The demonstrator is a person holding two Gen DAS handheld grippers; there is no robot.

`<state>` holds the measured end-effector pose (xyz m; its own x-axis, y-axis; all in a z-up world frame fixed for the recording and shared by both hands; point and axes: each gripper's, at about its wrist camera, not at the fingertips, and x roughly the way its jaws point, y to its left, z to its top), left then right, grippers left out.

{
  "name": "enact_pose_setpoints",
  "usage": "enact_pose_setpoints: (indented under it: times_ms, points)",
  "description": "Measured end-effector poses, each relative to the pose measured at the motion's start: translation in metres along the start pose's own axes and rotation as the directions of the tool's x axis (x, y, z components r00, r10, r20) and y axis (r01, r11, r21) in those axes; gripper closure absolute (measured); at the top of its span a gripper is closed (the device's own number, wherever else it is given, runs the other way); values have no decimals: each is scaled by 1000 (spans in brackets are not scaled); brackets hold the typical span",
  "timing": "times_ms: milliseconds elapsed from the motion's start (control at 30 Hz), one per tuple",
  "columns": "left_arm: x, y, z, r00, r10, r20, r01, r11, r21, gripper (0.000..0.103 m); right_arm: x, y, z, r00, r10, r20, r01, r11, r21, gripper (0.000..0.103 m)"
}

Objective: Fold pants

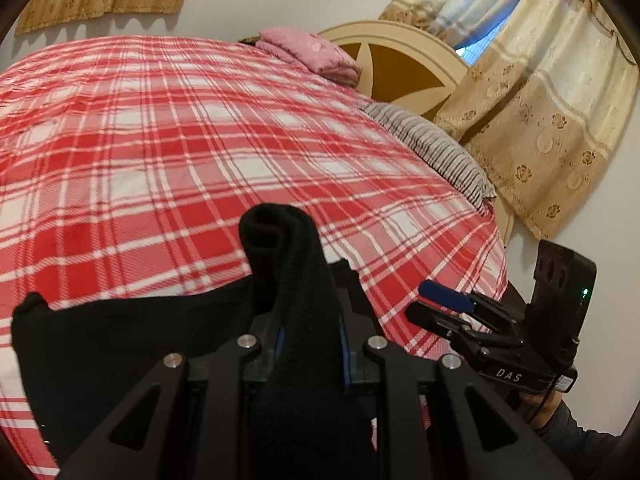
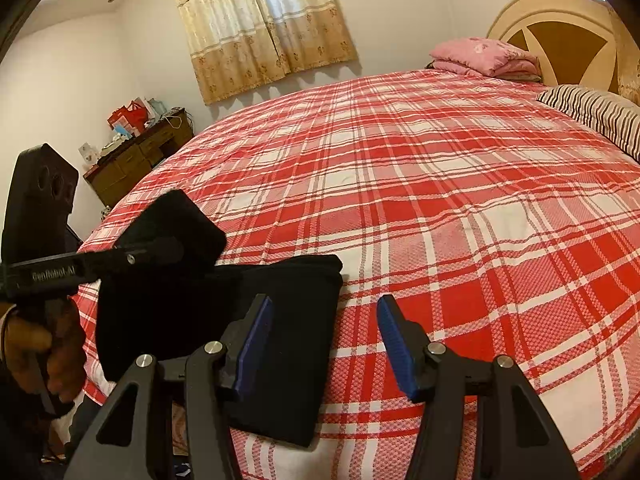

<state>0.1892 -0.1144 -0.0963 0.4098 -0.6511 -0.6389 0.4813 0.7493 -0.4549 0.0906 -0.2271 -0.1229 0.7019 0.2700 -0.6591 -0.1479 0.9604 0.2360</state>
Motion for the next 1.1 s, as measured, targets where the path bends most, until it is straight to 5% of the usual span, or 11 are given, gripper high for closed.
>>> enact_pose_setpoints:
  times_ms: [267, 367, 500, 600, 767, 933, 1100]
  points:
    - [23, -16, -7, 998, 43, -34, -41, 998, 52, 76, -1, 0, -3, 1000, 7, -5, -7, 1000, -7, 47]
    - [21, -23, -7, 999, 50, -11, -49, 997, 67, 68, 0, -2, -5, 1000, 5, -9, -5, 1000, -1, 47]
    - [5, -31, -6, 995, 74, 63, -81, 991, 109, 44, -2, -4, -6, 1000, 11, -13, -11, 1000, 8, 47]
    - [-7, -24, -7, 989, 106, 99, -117, 987, 114, 39, -8, -3, -4, 994, 105, -25, -104, 994, 40, 47]
    - [-27, -1, -18, 973, 194, 124, -207, 973, 99, 33, -13, -2, -4, 955, 286, -73, -275, 953, 130, 44]
    - [-42, 21, -34, 946, 290, 148, -304, 948, 88, 27, -9, 4, -12, 976, 185, -117, -172, 978, 115, 43]
    - [-41, 39, -46, 927, 350, 139, -362, 929, 78, 27, 7, 2, -15, 965, 214, -150, -192, 970, 150, 43]
